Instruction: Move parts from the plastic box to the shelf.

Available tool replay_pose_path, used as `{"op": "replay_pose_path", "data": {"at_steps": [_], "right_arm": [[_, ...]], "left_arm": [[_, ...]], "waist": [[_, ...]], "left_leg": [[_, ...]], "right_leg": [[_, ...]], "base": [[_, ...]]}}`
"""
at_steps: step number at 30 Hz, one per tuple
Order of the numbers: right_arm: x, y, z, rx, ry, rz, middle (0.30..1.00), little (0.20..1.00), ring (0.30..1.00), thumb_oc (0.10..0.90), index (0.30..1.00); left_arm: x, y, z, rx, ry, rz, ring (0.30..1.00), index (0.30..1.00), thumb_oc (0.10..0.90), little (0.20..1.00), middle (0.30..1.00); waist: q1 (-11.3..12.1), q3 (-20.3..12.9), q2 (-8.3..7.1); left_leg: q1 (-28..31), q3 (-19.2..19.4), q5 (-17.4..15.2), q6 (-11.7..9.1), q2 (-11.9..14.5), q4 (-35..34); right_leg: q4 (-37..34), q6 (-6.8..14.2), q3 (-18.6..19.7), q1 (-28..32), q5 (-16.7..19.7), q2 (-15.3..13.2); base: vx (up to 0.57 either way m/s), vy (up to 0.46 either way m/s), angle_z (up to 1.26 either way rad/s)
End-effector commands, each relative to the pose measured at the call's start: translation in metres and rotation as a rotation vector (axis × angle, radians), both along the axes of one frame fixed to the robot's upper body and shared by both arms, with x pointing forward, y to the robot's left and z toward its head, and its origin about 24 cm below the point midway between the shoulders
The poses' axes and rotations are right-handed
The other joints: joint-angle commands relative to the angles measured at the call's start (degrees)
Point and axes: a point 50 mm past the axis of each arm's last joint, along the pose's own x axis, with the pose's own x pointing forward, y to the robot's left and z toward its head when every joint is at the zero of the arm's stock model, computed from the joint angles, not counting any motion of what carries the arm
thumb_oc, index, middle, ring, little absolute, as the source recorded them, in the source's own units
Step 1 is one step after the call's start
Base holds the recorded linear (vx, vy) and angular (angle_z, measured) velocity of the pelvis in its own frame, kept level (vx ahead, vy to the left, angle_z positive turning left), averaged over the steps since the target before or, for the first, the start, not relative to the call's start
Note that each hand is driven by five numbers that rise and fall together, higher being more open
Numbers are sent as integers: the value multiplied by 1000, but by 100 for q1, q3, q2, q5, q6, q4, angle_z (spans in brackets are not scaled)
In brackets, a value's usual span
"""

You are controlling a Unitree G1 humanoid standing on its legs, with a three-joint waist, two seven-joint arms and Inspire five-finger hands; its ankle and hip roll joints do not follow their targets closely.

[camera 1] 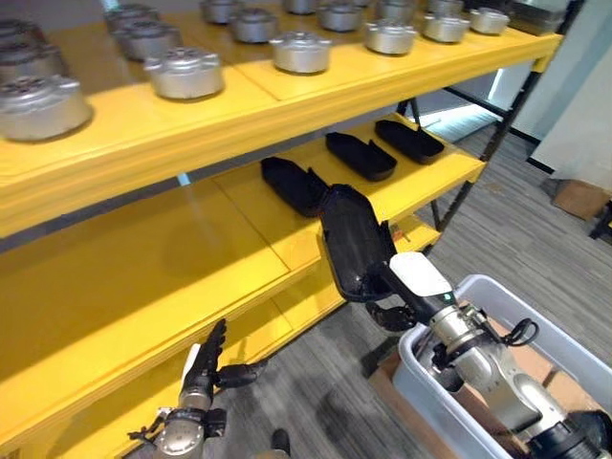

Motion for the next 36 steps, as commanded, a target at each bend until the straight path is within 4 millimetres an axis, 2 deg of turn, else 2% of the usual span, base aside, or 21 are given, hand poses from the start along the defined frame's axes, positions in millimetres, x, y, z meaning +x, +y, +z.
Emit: {"op": "replay_pose_path", "data": {"at_steps": [1, 2, 3, 4, 5, 6, 9, 11, 13, 15, 24, 27, 28, 29, 30, 31, 32, 33, 34, 35, 36], "right_arm": [[20, 0, 64, 38, -307, 31, 300, 300, 300, 400, 300], [19, -1, 64, 42, -306, 28, 300, 300, 300, 400, 300], [18, -1, 63, 46, -303, 28, 300, 300, 300, 400, 300], [18, -2, 64, 46, -303, 28, 300, 300, 300, 400, 300], [17, -2, 63, 54, -302, 28, 300, 300, 300, 400, 300], [16, -2, 63, 68, -301, 38, 300, 300, 300, 400, 300], [16, -3, 67, 68, -317, 45, 300, 300, 300, 400, 300], [15, -3, 68, 66, -319, 49, 300, 300, 300, 400, 300], [12, -8, 64, 75, -298, 28, 300, 300, 300, 400, 300], [11, -11, 64, 88, -287, 23, 300, 300, 300, 400, 300], [11, -11, 64, 96, -263, 43, 300, 300, 300, 400, 300], [13, -12, 68, 99, -277, 43, 300, 300, 300, 400, 300], [14, -14, 72, 96, -297, 36, 300, 300, 300, 400, 300], [15, -20, 77, 75, -321, 15, 300, 300, 300, 400, 300], [15, -20, 77, 75, -322, 15, 300, 300, 300, 400, 300], [15, -22, 76, 68, -325, 1, 300, 300, 300, 400, 300], [16, -24, 74, 64, -317, -18, 300, 300, 300, 400, 300], [15, -27, 72, 62, -312, -34, 300, 300, 300, 400, 300], [14, -29, 70, 64, -305, -40, 300, 300, 300, 400, 300], [14, -31, 69, 59, -299, -44, 300, 300, 300, 400, 300], [13, -33, 69, 53, -296, -51, 300, 300, 300, 400, 300]], "left_arm": [[32, -12, 36, 34, -229, -71, 1000, 1000, 900, 1000, 1000], [32, -13, 35, 35, -224, -82, 1000, 1000, 900, 1000, 1000], [34, -14, 35, 36, -227, -88, 1000, 1000, 900, 1000, 1000], [34, -15, 35, 36, -227, -88, 1000, 1000, 900, 1000, 1000], [37, -16, 36, 45, -229, -104, 1000, 1000, 900, 1000, 1000], [39, -19, 36, 51, -228, -127, 1000, 1000, 900, 1000, 1000], [42, -22, 37, 40, -238, -133, 1000, 1000, 900, 1000, 1000], [43, -23, 38, 37, -243, -134, 1000, 1000, 900, 1000, 1000], [41, -25, 36, 31, -240, -138, 1000, 1000, 900, 1000, 1000], [36, -26, 33, 3, -231, -118, 1000, 1000, 900, 1000, 1000], [28, -23, 26, -14, -196, -88, 1000, 1000, 900, 1000, 1000], [29, -22, 26, -37, -198, -63, 1000, 1000, 900, 1000, 1000], [30, -22, 26, -53, -199, -56, 1000, 1000, 900, 1000, 1000], [32, -24, 26, -78, -196, -62, 1000, 1000, 900, 1000, 1000], [32, -24, 26, -79, -196, -63, 1000, 1000, 900, 1000, 1000], [32, -23, 25, -84, -190, -64, 1000, 1000, 900, 1000, 1000], [30, -23, 23, -90, -183, -66, 1000, 1000, 900, 1000, 1000], [27, -22, 23, -85, -182, -66, 1000, 1000, 900, 1000, 1000], [25, -21, 23, -83, -179, -56, 1000, 1000, 900, 1000, 1000], [23, -20, 23, -85, -179, -45, 1000, 1000, 900, 1000, 1000], [22, -19, 22, -87, -177, -36, 1000, 1000, 900, 1000, 1000]], "waist": [[-254, -204, 324], [-357, -172, 383], [-406, -152, 411], [-404, -156, 414], [-481, -125, 431], [-669, -76, 458], [-824, -15, 401], [-844, -19, 370], [-822, -73, 302], [-800, -228, 345], [-651, -317, 355], [-614, -176, 289], [-650, -49, 252], [-815, 61, 204], [-805, 61, 206], [-796, 94, 167], [-738, 87, 177], [-635, 69, 176], [-632, 39, 193], [-642, 1, 222], [-648, -21, 268]], "left_leg": [[219, -452, -515, 159, -151, -44], [250, -554, -490, 165, -143, -44], [257, -620, -459, 167, -157, -44], [252, -621, -465, 160, -150, -44], [253, -724, -448, 153, -156, -44], [252, -1032, -411, 123, -158, -44], [270, -1472, -388, 90, -288, -44], [282, -1602, -390, 77, -331, -44], [303, -1659, -404, 64, -389, -44], [345, -1683, -408, 34, -326, -44], [368, -1890, -314, -127, -163, -36], [38, -1929, -424, -291, -168, 561], [-164, -1530, -470, -387, -72, 1000], [-371, -505, -308, -455, 550, 1366], [-379, -494, -317, -458, 558, 1383], [-488, -174, -153, -515, 863, 1473], [-560, -249, 41, -617, 1053, 1462], [-607, -709, 188, -703, 1198, 1256], [-577, -943, 257, -756, 1276, 1056], [-533, -1026, 364, -837, 1415, 806], [-539, -890, 532, -909, 1550, 559]], "right_leg": [[957, 157, 1478, -569, -1008, 1327], [1109, 26, 1744, -764, -1282, 1679], [1128, -42, 1859, -874, -1365, 1862], [1153, -51, 1859, -890, -1383, 1867], [1167, -134, 2006, -1023, -1562, 2125], [855, -188, 2504, -1313, -1776, 2690], [297, -148, 3258, -1465, -1608, 3145], [167, -144, 3341, -1413, -1535, 3173], [-215, -185, 3078, -1019, -1612, 2981], [-542, -205, 2968, -726, -1534, 2984], [-942, -313, 2548, -286, -1545, 2854], [-984, -369, 2313, -222, -1563, 2747], [-957, -387, 2131, -186, -1574, 2638], [-992, -410, 1838, -116, -1624, 2520], [-995, -414, 1849, -120, -1619, 2526], [-1068, -411, 1763, -45, -1640, 2480], [-1166, -427, 1743, 19, -1636, 2513], [-1220, -375, 1760, 104, -1658, 2459], [-1253, -334, 1732, 153, -1690, 2435], [-1267, -308, 1707, 203, -1738, 2430], [-1264, -282, 1633, 267, -1785, 2409]], "base": [[42, 110, 72], [37, 99, 81], [15, 54, 76], [9, 7, 68], [43, -75, 57], [57, -74, 56], [59, -61, 92], [23, -41, 88], [30, -104, 68], [113, -159, 98], [22, -100, 25], [-77, -121, 30], [-120, -56, 89], [-117, -57, 143], [-81, -62, 184], [-9, -42, 207], [59, -20, 146], [132, 29, 63], [157, 65, 15], [142, 92, 23], [101, 71, 55]]}}
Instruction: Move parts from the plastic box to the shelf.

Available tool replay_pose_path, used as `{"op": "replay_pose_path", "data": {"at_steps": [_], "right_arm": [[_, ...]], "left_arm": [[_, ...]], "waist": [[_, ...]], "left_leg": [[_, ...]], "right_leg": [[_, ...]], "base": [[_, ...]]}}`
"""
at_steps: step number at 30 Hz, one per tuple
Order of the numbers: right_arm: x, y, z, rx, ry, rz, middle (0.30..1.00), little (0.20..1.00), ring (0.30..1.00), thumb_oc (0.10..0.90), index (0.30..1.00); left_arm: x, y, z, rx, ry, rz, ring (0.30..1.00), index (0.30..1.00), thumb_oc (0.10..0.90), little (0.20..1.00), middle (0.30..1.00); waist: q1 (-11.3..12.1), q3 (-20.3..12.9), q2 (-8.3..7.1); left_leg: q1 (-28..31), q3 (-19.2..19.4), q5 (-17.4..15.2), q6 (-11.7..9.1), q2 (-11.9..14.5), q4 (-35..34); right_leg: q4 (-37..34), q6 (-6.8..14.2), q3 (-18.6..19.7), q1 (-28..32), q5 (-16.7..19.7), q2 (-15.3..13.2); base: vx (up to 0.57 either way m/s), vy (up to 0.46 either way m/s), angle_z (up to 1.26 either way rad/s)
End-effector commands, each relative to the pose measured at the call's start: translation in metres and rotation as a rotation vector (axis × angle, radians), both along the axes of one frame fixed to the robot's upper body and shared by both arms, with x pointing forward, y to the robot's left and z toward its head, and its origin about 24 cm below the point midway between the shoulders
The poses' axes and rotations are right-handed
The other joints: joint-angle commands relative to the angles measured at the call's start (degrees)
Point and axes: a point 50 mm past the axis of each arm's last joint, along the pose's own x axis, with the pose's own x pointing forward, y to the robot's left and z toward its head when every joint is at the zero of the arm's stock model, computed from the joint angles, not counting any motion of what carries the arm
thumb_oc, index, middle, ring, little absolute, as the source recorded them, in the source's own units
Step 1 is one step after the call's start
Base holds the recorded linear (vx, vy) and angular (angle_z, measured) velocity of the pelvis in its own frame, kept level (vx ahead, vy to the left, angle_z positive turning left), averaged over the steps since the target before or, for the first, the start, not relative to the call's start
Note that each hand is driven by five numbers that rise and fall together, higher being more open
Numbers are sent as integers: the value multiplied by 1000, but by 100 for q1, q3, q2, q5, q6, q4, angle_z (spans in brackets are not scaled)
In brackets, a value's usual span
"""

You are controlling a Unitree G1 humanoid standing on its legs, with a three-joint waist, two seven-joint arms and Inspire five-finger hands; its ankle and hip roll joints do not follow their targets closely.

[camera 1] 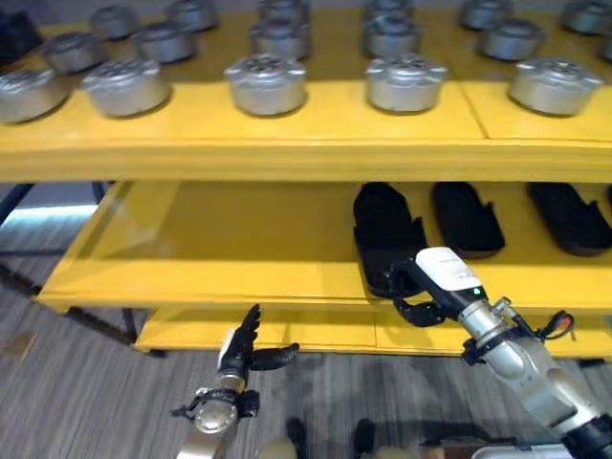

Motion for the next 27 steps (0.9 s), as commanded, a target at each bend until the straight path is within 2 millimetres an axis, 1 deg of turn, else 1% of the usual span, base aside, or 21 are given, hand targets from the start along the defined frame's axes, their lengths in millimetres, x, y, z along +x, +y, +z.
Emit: {"op": "replay_pose_path", "data": {"at_steps": [1, 2, 3, 4, 8, 14, 18, 23, 26, 27], "right_arm": [[8, -3, 56, 92, -279, -1, 300, 300, 300, 400, 300], [7, -4, 51, 92, -257, -9, 300, 300, 300, 400, 300], [8, -4, 48, 91, -248, -12, 300, 300, 300, 400, 300], [8, -5, 47, 92, -244, -19, 300, 300, 300, 400, 300], [7, -3, 44, 107, -229, -23, 300, 300, 300, 400, 300], [11, 0, 40, 107, -217, -37, 300, 300, 300, 400, 300], [14, -2, 39, 101, -218, -59, 300, 300, 300, 400, 300], [22, -6, 42, 83, -237, -93, 300, 300, 300, 400, 300], [29, -9, 46, 75, -250, -114, 300, 300, 300, 400, 300], [29, -9, 46, 75, -251, -113, 300, 300, 300, 400, 300]], "left_arm": [[4, 8, 28, 9, -158, 2, 1000, 1000, 900, 1000, 1000], [1, 8, 25, -1, -148, 10, 1000, 1000, 900, 1000, 1000], [1, 7, 24, -2, -147, 6, 1000, 1000, 900, 1000, 1000], [2, 6, 25, -4, -150, 3, 1000, 1000, 900, 1000, 1000], [2, 8, 26, 14, -150, -15, 1000, 1000, 900, 1000, 1000], [0, 16, 26, 34, -147, 15, 1000, 1000, 900, 1000, 1000], [0, 19, 28, 36, -153, 22, 1000, 1000, 900, 1000, 1000], [2, 18, 33, 47, -164, -14, 1000, 1000, 900, 1000, 1000], [3, 18, 36, 58, -174, -35, 1000, 1000, 900, 1000, 1000], [3, 18, 37, 58, -175, -34, 1000, 1000, 900, 1000, 1000]], "waist": [[-93, -459, -21], [-67, -588, 93], [-33, -618, 144], [-24, -650, 160], [33, -644, 144], [130, -622, 74], [153, -633, 53], [166, -592, 83], [185, -489, 156], [184, -496, 156]], "left_leg": [[167, 10, 906, 34, 389, -895], [450, 116, 832, 11, 408, -1333], [479, 98, 877, -29, 358, -1422], [496, 100, 814, -20, 305, -1434], [589, 178, 693, 55, 145, -1400], [667, 403, 495, 217, -129, -1444], [621, 483, 410, 290, -237, -1444], [454, 517, 386, 329, -323, -1444], [294, 510, 405, 340, -350, -1444], [281, 512, 407, 341, -349, -1444]], "right_leg": [[189, 870, 229, 403, -348, -231], [168, 902, 146, 463, -436, -200], [156, 896, 130, 489, -433, -206], [144, 891, 98, 523, -438, -245], [192, 950, 25, 625, -449, -426], [299, 1158, 53, 579, -401, -713], [318, 1269, 44, 495, -349, -835], [353, 1337, 6, 346, -319, -922], [391, 1352, -7, 159, -305, -951], [400, 1352, -3, 139, -307, -951]], "base": [[151, 94, 54], [149, 114, 50], [204, 168, 15], [171, 172, -3], [127, 116, -3], [123, 123, -3], [98, 71, -5], [64, 22, -3], [16, -7, -9], [-10, -11, -6]]}}
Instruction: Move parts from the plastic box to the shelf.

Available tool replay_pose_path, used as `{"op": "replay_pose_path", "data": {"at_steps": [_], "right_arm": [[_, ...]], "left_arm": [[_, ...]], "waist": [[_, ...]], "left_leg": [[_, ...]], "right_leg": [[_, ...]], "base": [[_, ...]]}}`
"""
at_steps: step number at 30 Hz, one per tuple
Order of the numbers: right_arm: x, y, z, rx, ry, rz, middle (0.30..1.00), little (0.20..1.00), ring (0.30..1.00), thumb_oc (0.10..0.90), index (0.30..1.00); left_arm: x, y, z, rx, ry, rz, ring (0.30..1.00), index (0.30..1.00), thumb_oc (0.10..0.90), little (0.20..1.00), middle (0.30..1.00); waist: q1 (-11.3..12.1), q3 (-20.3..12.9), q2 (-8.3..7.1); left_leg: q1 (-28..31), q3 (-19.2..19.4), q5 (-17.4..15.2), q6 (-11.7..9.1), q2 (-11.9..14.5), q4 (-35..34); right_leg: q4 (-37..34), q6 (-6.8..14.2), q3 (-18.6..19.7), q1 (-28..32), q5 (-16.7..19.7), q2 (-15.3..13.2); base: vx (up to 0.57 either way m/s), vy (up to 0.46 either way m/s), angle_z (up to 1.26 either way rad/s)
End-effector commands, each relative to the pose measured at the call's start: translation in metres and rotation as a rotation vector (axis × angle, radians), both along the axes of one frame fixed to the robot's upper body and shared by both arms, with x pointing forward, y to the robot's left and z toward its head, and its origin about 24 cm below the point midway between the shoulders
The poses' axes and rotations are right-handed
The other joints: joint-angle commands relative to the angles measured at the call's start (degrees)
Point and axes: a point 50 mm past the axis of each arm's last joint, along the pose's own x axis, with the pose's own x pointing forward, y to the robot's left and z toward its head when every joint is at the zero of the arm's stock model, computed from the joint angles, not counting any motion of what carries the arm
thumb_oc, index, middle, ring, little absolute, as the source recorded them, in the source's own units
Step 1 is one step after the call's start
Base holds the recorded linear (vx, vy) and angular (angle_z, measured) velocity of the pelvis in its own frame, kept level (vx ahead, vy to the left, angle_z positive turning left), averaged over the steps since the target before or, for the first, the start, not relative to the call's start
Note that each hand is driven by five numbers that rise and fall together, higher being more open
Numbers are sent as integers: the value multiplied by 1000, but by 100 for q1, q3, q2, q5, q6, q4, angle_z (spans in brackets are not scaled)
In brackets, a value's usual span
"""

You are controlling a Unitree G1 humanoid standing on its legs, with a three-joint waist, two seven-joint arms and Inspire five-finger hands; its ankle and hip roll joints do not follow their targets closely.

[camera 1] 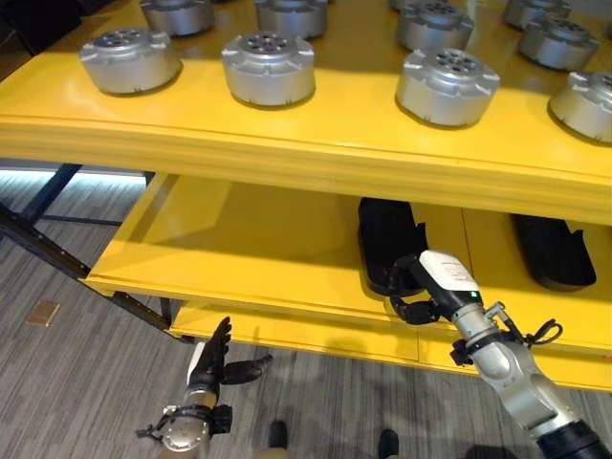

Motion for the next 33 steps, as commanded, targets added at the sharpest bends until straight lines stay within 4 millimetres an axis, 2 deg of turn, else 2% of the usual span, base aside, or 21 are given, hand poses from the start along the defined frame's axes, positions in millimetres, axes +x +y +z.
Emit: {"op": "replay_pose_path", "data": {"at_steps": [1, 9, 14, 19, 33], "right_arm": [[25, -1, 63, -10, -299, 15, 300, 300, 300, 400, 300], [52, -20, 69, -137, -265, -53, 300, 300, 300, 400, 300], [71, -30, 86, -228, -254, -78, 300, 300, 300, 400, 300], [77, -31, 93, -259, -244, -73, 300, 300, 300, 400, 300], [86, -32, 103, -299, -208, -67, 300, 300, 300, 400, 300]], "left_arm": [[20, 1, 33, 33, -185, -76, 1000, 1000, 900, 1000, 1000], [26, 0, 43, 35, -227, -123, 1000, 1000, 900, 1000, 1000], [32, -3, 47, 16, -249, -153, 1000, 1000, 900, 1000, 1000], [35, -5, 49, 11, -255, -164, 1000, 1000, 900, 1000, 1000], [38, -2, 51, 17, -264, -156, 1000, 1000, 900, 1000, 1000]], "waist": [[52, -284, 193], [118, -46, 357], [174, 100, 458], [173, 143, 481], [211, 234, 430]], "left_leg": [[-223, 99, 157, 159, 84, -40], [-501, 52, 249, 150, 51, -40], [-612, 44, 299, 135, 34, -40], [-636, 44, 310, 128, 40, -40], [-621, 24, 328, 72, 61, -40]], "right_leg": [[636, 116, -115, 111, -481, -86], [730, 106, -166, -192, -452, -134], [697, 103, -156, -268, -412, -165], [697, 90, -151, -283, -412, -151], [607, 74, -266, -169, -413, -120]], "base": [[0, 0, 0], [-12, -7, 1], [-15, -8, 3], [-3, -4, -1], [0, 0, 0]]}}
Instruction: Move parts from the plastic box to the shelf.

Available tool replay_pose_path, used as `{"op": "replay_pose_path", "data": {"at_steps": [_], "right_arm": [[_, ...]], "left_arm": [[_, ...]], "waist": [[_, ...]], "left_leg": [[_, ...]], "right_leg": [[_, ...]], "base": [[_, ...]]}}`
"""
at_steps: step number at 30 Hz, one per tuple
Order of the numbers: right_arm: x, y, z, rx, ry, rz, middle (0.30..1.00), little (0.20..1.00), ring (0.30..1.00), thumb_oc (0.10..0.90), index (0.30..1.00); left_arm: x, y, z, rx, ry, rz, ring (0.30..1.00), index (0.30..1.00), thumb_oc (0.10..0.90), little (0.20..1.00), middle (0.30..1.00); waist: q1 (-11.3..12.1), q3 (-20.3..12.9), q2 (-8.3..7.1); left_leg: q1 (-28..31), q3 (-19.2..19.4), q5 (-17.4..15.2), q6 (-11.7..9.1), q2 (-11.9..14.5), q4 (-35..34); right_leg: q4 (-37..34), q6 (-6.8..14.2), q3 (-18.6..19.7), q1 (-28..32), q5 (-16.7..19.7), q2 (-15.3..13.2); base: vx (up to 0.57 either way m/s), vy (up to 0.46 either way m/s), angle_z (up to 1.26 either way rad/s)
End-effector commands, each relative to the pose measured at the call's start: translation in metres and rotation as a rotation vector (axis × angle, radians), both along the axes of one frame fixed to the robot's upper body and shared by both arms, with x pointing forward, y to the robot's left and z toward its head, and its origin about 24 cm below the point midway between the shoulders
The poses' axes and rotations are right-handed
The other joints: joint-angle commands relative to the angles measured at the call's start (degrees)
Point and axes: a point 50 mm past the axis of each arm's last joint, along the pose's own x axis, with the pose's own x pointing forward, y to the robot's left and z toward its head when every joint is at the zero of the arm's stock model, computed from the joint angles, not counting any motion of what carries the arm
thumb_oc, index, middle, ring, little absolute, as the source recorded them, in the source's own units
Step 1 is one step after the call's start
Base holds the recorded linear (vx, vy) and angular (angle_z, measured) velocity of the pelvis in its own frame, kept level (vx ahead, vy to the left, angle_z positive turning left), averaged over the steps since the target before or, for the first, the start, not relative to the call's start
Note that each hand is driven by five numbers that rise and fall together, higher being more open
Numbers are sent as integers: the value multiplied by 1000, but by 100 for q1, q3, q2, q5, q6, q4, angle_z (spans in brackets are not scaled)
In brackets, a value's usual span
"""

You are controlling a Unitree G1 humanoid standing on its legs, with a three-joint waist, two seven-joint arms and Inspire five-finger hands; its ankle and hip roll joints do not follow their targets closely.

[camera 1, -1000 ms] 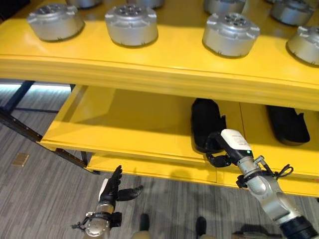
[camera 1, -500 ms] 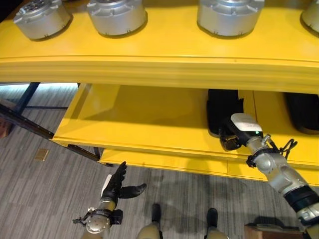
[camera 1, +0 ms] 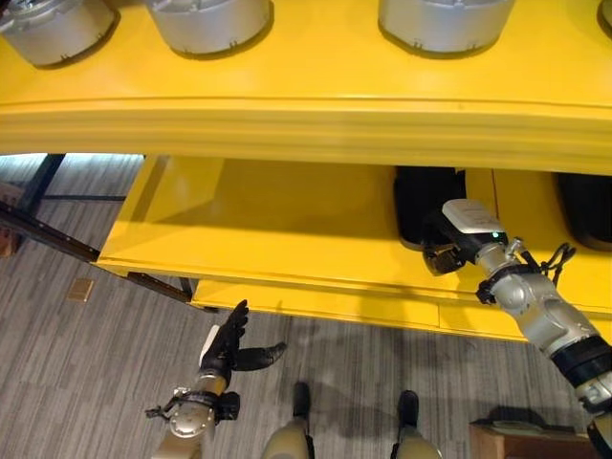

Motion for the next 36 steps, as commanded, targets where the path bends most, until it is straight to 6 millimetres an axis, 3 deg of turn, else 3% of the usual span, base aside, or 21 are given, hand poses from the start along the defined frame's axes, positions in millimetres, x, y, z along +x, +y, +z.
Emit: {"op": "replay_pose_path", "data": {"at_steps": [1, 11, 12, 13, 14, 15, 26, 36], "right_arm": [[17, 3, 50, -43, -145, 33, 300, 300, 300, 400, 300], [21, 4, 48, -28, -126, 19, 300, 300, 300, 400, 300], [21, 4, 48, -28, -126, 20, 327, 327, 327, 420, 327], [20, 4, 49, -21, -136, 20, 547, 547, 547, 576, 547], [20, 5, 50, -19, -141, 25, 668, 668, 668, 663, 668], [20, 6, 53, -21, -151, 28, 1000, 1000, 1000, 900, 1000], [5, 13, 71, -6, -251, 92, 1000, 1000, 1000, 900, 1000], [-22, 22, 87, 49, -364, 185, 1000, 1000, 1000, 900, 1000]], "left_arm": [[19, 8, 38, 50, -199, -52, 1000, 1000, 900, 1000, 1000], [19, 9, 38, 47, -199, -54, 1000, 1000, 900, 1000, 1000], [19, 9, 39, 47, -199, -54, 1000, 1000, 900, 1000, 1000], [19, 9, 39, 47, -200, -50, 1000, 1000, 900, 1000, 1000], [19, 9, 39, 47, -199, -51, 1000, 1000, 900, 1000, 1000], [20, 9, 39, 48, -199, -52, 1000, 1000, 900, 1000, 1000], [19, 11, 37, 58, -192, -36, 1000, 1000, 900, 1000, 1000], [15, 16, 34, 74, -171, -6, 1000, 1000, 900, 1000, 1000]], "waist": [[125, -6, -157], [166, 19, -166], [165, 19, -167], [167, 21, -171], [165, 23, -170], [161, 26, -168], [112, -27, -196], [14, -130, -267]], "left_leg": [[20, 95, 88, 111, 57, -43], [38, 82, 82, 114, 52, -43], [37, 81, 83, 115, 52, -43], [39, 77, 79, 116, 46, -43], [42, 78, 76, 117, 45, -43], [44, 79, 71, 117, 41, -43], [94, 97, 23, 128, 34, -43], [214, 146, -36, 120, 73, -43]], "right_leg": [[605, 78, -227, 438, -600, -137], [582, 70, -260, 483, -604, -142], [581, 70, -261, 483, -604, -142], [581, 72, -265, 486, -601, -142], [582, 72, -263, 494, -604, -141], [578, 74, -261, 503, -607, -143], [533, 81, -281, 575, -610, -154], [465, 78, -240, 697, -636, -125]], "base": [[0, 0, 0], [0, 0, 0], [0, 0, 0], [0, 0, 0], [0, 0, 0], [0, 0, 0], [0, 0, 0], [0, 0, 0]]}}
